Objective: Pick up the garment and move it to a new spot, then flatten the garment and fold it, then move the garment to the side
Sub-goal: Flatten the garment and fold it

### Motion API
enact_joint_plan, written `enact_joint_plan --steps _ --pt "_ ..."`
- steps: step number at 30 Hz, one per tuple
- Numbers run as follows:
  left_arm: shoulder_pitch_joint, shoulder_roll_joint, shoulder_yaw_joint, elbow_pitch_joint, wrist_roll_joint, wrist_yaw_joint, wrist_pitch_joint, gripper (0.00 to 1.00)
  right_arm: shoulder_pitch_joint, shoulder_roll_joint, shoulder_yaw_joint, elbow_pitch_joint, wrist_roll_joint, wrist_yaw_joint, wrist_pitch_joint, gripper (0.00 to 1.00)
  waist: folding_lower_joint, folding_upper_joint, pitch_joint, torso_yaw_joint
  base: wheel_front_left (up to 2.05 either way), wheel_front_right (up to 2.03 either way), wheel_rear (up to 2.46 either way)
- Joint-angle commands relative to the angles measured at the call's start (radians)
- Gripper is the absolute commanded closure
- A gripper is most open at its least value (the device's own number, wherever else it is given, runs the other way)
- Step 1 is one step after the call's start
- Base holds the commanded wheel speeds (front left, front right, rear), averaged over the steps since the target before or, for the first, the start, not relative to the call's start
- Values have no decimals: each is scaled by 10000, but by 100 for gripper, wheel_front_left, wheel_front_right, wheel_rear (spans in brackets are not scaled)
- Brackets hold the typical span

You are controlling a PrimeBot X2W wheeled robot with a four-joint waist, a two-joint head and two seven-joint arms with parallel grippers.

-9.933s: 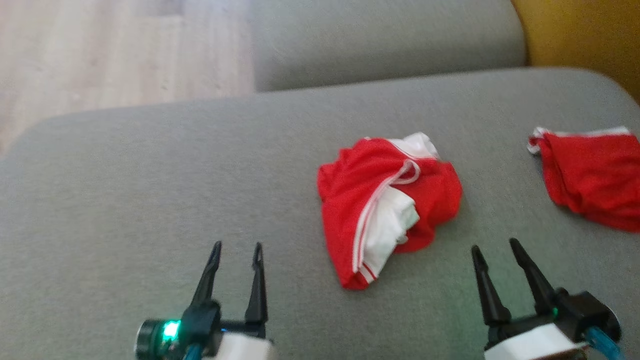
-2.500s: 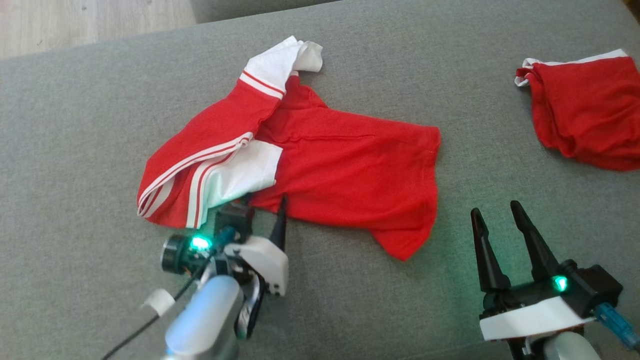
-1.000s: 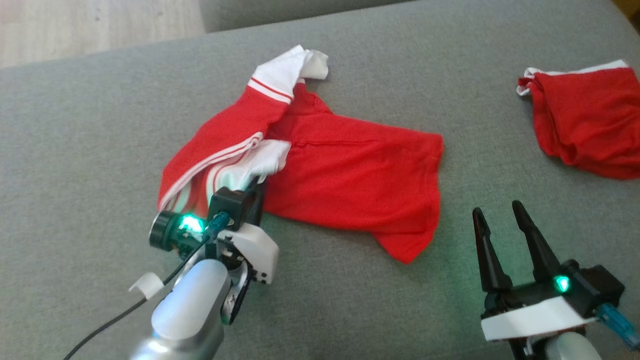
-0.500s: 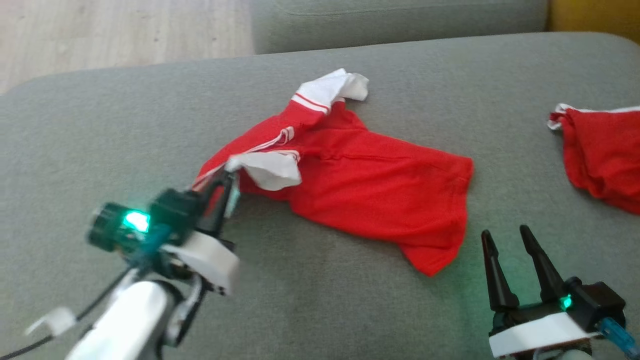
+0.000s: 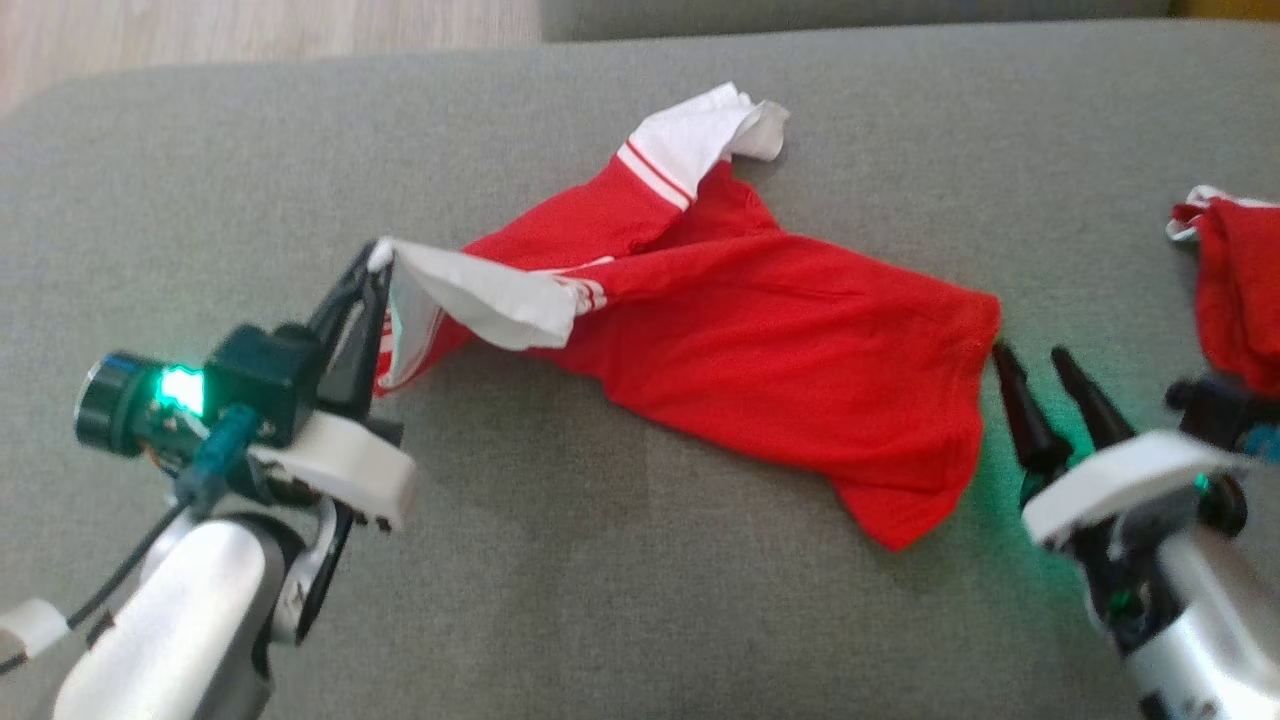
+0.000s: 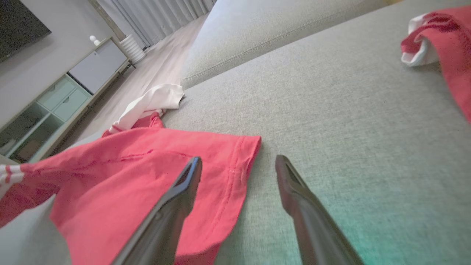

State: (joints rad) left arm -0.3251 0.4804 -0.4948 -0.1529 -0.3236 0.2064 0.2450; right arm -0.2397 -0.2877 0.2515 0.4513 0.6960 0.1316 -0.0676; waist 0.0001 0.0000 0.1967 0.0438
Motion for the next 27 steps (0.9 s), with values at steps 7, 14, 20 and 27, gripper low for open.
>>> enact_joint_plan --steps 7,14,20,27 --pt "-1071 260 505 -123 137 2 -89 100 -897 -1084 932 -274 2961 -9 1396 0 -1 0 579 156 0 0 0" --pt "-1300 156 436 110 117 -26 -167 100 -1178 -1413 1699 -132 3993 -9 1331 19 -1 0 722 222 0 0 0" --pt "-1410 131 382 287 99 -52 -210 100 -1409 -1607 2235 26 4436 -9 990 54 -1 0 757 222 0 0 0" --pt "-1474 120 330 409 60 -46 -221 100 -1674 -1875 2840 155 5018 -9 768 100 -1 0 794 224 0 0 0"
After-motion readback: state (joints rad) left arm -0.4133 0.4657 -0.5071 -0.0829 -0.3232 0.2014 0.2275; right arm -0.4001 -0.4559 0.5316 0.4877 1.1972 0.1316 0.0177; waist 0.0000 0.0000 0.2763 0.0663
